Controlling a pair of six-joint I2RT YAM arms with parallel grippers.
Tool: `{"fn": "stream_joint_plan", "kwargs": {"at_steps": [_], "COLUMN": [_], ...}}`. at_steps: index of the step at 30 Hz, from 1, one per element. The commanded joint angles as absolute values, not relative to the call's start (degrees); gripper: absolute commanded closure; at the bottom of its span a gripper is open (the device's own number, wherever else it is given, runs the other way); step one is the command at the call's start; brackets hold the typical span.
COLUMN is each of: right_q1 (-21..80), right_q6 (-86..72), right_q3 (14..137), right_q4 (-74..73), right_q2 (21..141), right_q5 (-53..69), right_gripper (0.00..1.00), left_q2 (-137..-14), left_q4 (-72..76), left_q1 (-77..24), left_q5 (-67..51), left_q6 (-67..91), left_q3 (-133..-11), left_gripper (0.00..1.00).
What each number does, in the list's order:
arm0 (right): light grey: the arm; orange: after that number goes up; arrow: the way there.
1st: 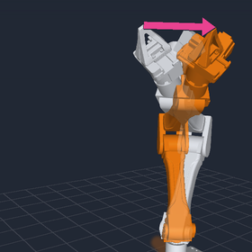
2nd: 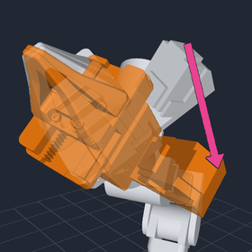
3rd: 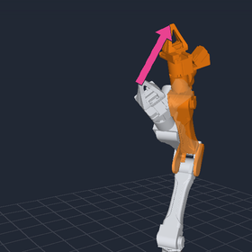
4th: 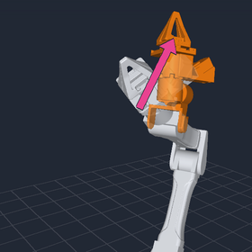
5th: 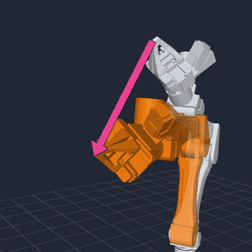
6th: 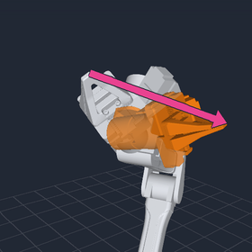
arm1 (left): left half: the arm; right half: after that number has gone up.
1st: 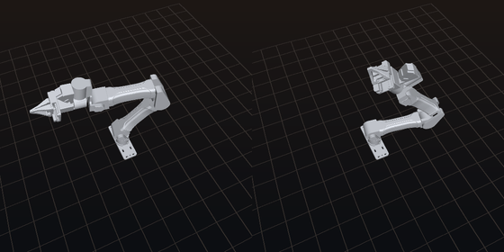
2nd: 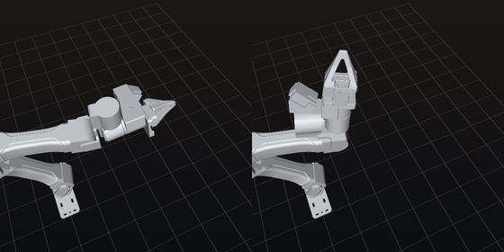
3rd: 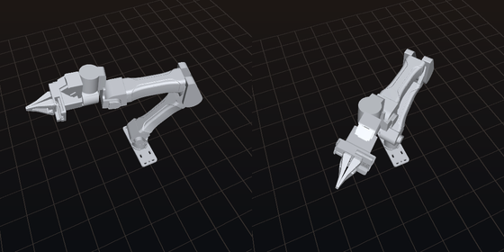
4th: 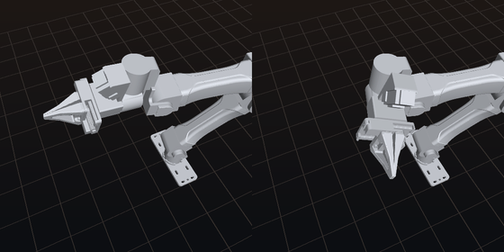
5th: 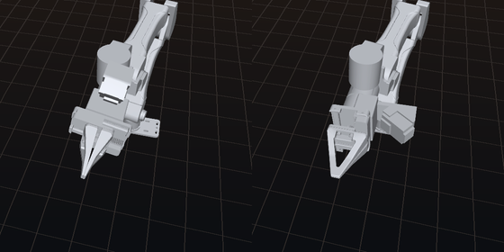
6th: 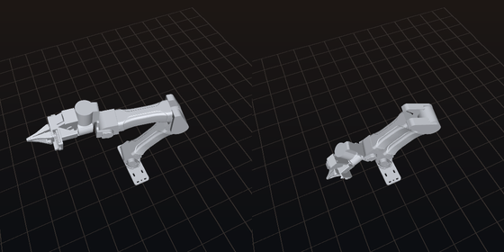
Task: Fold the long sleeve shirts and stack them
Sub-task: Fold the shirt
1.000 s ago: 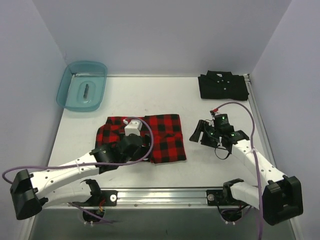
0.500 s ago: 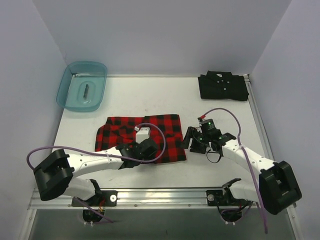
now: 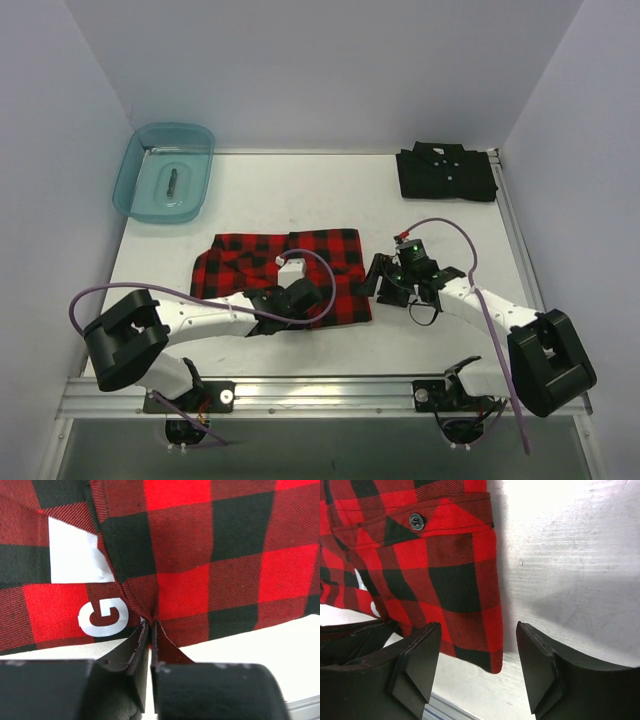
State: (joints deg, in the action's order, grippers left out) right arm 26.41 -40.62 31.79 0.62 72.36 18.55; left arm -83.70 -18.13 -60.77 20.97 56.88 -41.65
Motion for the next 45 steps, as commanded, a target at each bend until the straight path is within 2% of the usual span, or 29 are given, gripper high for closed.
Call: {"fn": "stream_joint_plan", "kwargs": {"at_steps": [1, 3, 7, 14, 18, 22, 27, 29, 30, 34, 36, 40, 45], "right_q1": [26.7, 26.8, 26.7, 26.7, 26.7, 27.6, 28.5, 29.3, 29.7, 31.3, 31.9, 31.9, 31.7], "right_q6": [-40.8, -40.8, -41.0, -40.9, -40.7, -41.4, -45.0, -48.1, -49.2, -53.3, -54.3, -55.5, -56.2], "right_q3": [31.0, 30.6, 29.8, 29.7, 31.4, 33.7, 34.1, 33.0, 32.3, 30.0, 28.1, 24.5, 21.7], "right_q4": [2.7, 3.6, 5.3, 4.2, 1.1, -2.6, -0.4, 3.9, 5.8, 15.4, 17.7, 25.0, 30.6], "right_q2": [74.5, 76.4, 78.9, 78.1, 73.0, 67.2, 63.3, 63.9, 64.9, 69.0, 71.5, 75.8, 82.3], "right_q5": [17.8, 17.5, 17.6, 17.7, 17.8, 18.6, 23.9, 25.9, 27.1, 30.4, 30.4, 29.4, 29.4], "right_gripper": [0.39, 0.39, 0.39, 0.40, 0.40, 0.41, 0.44, 0.46, 0.47, 0.56, 0.59, 0.69, 0.74], "left_q2": [-80.9, -79.9, -78.1, -79.6, -81.8, -82.8, -78.2, -76.4, -75.4, -70.4, -70.3, -74.6, -81.4], "left_q4": [-17.0, -18.9, -22.1, -23.1, -22.9, -22.9, -24.2, -26.6, -27.7, -30.2, -28.7, -22.7, -13.2], "left_q1": [-60.6, -60.4, -58.5, -56.2, -55.6, -55.9, -56.3, -55.9, -55.7, -55.4, -56.1, -56.6, -54.9], "left_q5": [21.5, 22.6, 23.9, 24.0, 22.3, 18.6, 17.0, 17.9, 19.0, 20.3, 19.9, 17.4, 17.0], "left_q6": [54.6, 53.0, 49.3, 48.9, 49.7, 49.7, 51.0, 51.5, 51.9, 51.2, 50.8, 51.3, 52.6], "left_q3": [-44.6, -45.4, -46.8, -43.7, -42.5, -43.1, -42.5, -42.5, -42.9, -46.1, -47.8, -49.0, -44.0], "left_gripper": [0.92, 0.97, 0.98, 0.95, 0.91, 0.83, 0.66, 0.59, 0.51, 0.45, 0.48, 0.64, 0.78]}}
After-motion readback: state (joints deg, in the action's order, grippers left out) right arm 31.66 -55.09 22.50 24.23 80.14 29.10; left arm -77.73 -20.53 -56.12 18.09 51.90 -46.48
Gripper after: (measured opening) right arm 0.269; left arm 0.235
